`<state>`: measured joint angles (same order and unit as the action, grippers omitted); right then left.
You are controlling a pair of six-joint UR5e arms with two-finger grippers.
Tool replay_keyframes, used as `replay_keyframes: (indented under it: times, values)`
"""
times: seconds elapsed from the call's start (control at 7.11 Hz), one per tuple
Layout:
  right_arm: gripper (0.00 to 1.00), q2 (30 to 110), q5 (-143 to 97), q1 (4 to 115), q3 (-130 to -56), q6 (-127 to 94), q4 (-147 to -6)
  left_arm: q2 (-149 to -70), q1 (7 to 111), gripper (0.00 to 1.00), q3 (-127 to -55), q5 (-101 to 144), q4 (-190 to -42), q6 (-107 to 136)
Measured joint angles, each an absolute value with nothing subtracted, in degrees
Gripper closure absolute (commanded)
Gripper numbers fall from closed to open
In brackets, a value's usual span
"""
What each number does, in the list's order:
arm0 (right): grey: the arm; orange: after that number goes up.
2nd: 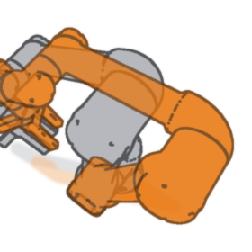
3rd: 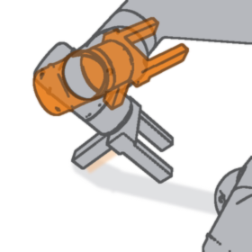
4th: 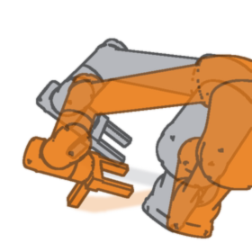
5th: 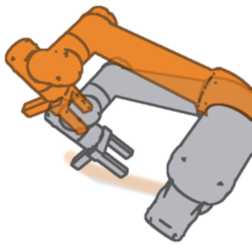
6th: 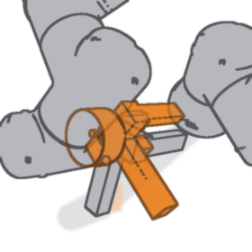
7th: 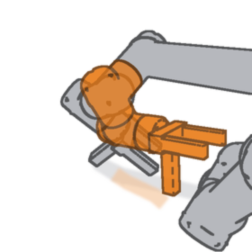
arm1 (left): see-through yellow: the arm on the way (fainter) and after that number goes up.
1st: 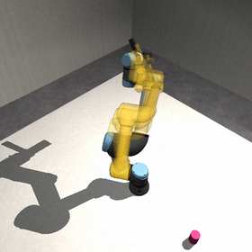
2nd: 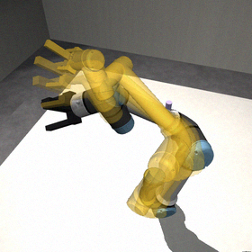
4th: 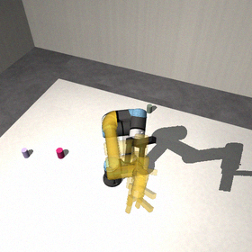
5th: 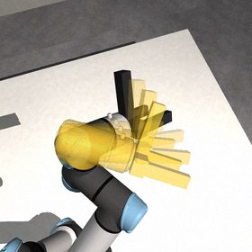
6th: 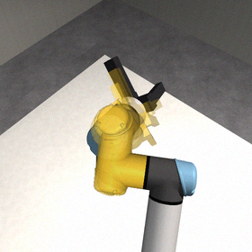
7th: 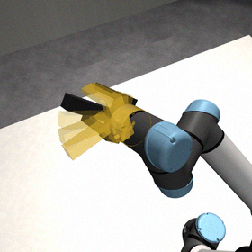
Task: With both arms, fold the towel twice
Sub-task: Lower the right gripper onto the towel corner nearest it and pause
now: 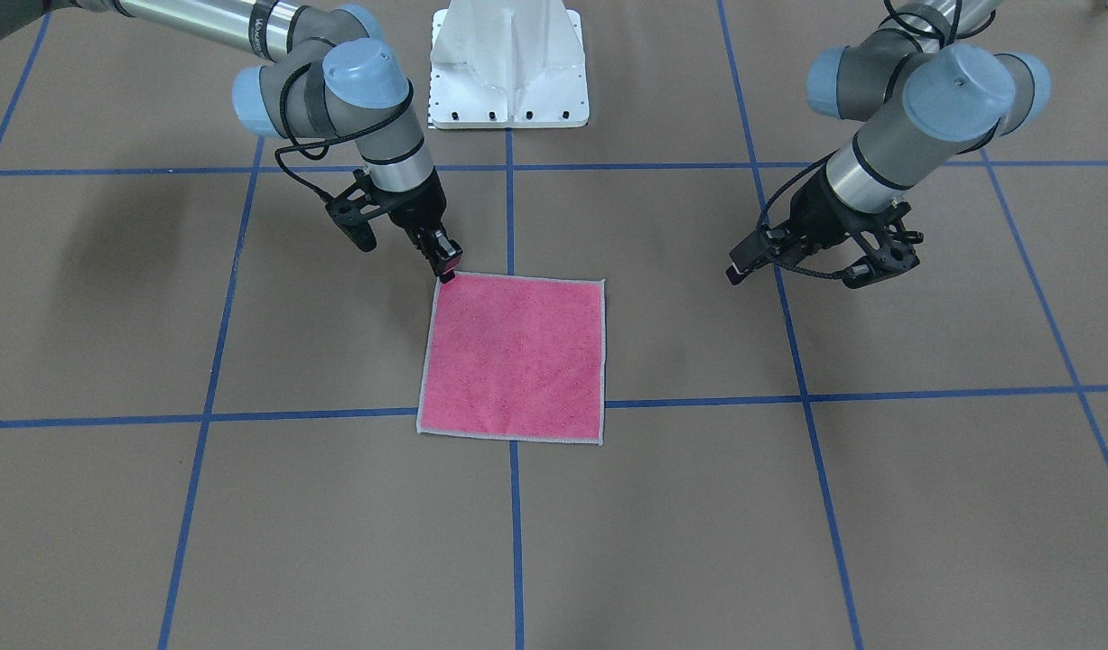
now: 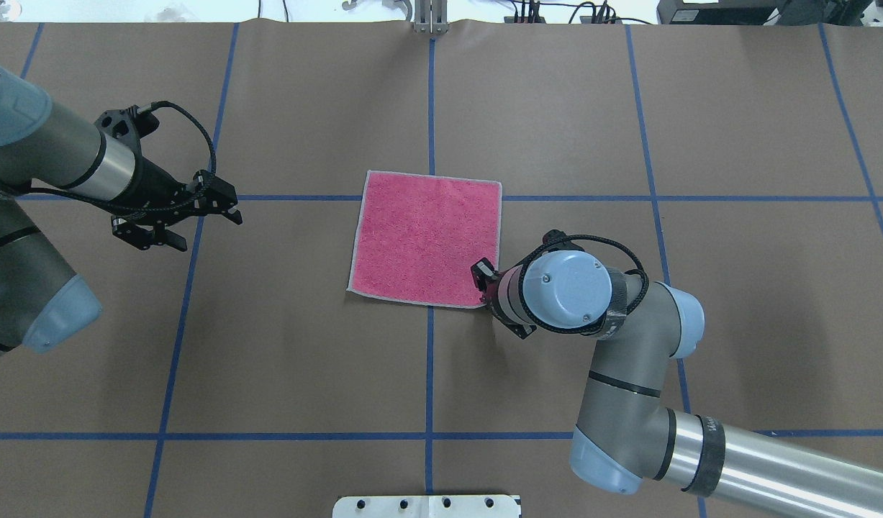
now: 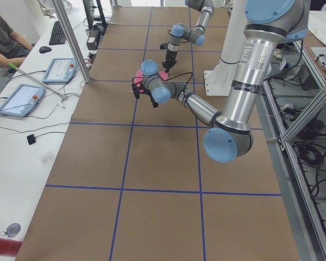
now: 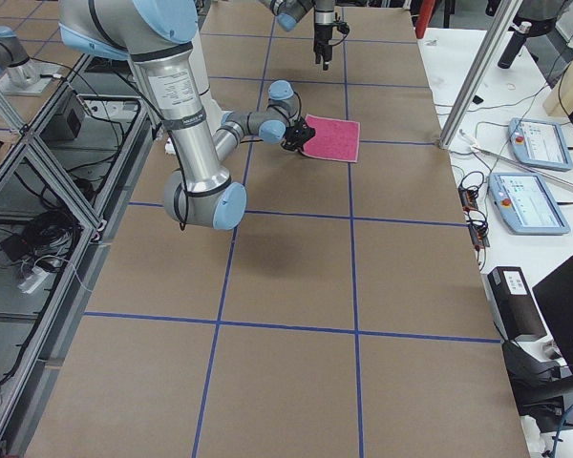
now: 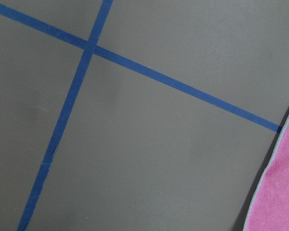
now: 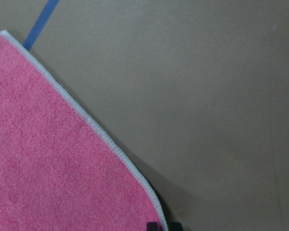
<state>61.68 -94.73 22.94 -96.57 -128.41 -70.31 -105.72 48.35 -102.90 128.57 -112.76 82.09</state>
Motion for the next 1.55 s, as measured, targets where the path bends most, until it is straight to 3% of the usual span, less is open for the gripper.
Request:
replay_keyframes:
  times: [0.56, 1.41, 1.55]
  values:
    - [0.79, 61.9, -93.8, 22.9, -96.6, -128.4, -70.3, -105.8, 48.1, 0.0, -102.9, 128.5, -112.8, 83.1]
    - [0.78, 62.1, -93.3, 22.9, -97.1, -128.4, -70.3, -105.7, 47.8, 0.0, -103.1, 128.4, -112.8, 83.7]
    - [0.83, 62.2, -93.2, 22.9, -97.2, -128.4, -70.3, -105.7, 47.8, 0.0, -103.1, 128.4, -112.8, 83.8]
